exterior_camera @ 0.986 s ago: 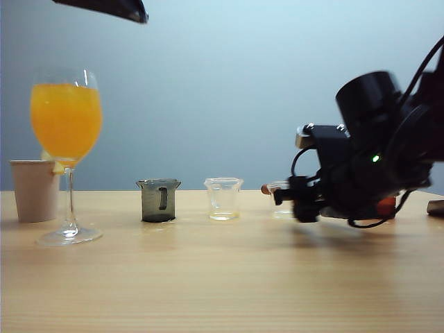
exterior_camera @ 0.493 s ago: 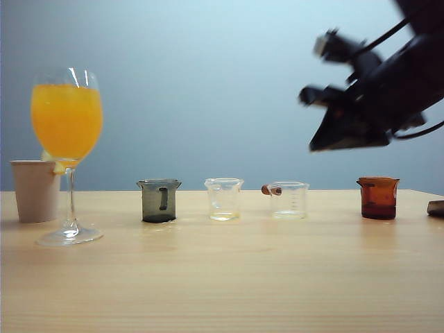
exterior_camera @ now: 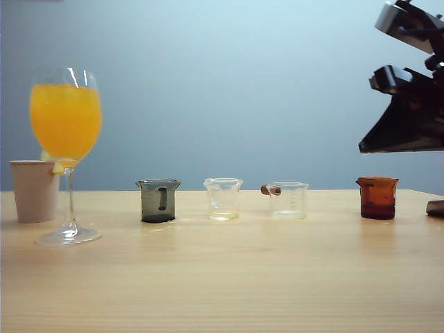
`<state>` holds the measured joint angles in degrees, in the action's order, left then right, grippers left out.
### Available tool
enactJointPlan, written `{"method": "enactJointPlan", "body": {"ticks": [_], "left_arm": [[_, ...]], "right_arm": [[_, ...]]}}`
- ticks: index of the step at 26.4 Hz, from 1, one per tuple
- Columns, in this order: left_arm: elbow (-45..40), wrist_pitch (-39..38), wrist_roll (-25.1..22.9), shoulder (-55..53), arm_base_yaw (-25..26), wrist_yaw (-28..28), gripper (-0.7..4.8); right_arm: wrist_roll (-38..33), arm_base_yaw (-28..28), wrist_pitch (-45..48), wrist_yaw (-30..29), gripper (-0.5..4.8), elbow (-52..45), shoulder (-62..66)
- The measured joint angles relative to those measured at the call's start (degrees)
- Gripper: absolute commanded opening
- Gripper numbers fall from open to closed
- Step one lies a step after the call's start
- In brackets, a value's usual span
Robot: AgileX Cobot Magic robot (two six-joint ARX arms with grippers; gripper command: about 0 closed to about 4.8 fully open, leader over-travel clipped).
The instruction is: Pick up the third measuring cup from the left, pour the pineapple juice inside into the goblet, and finally put the measuring cup back in its original place.
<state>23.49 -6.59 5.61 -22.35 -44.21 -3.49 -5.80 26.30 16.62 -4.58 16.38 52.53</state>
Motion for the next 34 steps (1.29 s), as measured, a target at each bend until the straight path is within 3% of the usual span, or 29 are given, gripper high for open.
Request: {"method": "enactJointPlan", "body": {"ticks": [7,12,23,26,34], "left_arm": [[-13.18,8.63,2.01,-0.22,0.00,2.36,-0.05],[-17.53,11.06,2.14,-0.22,0.00,3.48,-0.05],[-23.28,13.07,3.04,-0.17,0.00,4.92,-0.05],[-23.28,12.39,3.04,-0.20,0.00,4.94,0.03],[-23.28,12.39,3.06,-0.15,0.00,4.96,0.03]], "right_arm": [[-0.09,3.69,1.51,0.00,-0.05,-7.45,-5.31],[-0.15,6.71,1.53,2.86,-0.05,-12.55,-11.87],[-0.37,6.88,-6.21,3.32,-0.05,-16.00,-25.42],[-0.35,6.88,-8.26,3.32,0.42,-16.00,-28.20],[-0.26,6.88,-8.57,3.32,0.42,-16.00,-29.05]]}}
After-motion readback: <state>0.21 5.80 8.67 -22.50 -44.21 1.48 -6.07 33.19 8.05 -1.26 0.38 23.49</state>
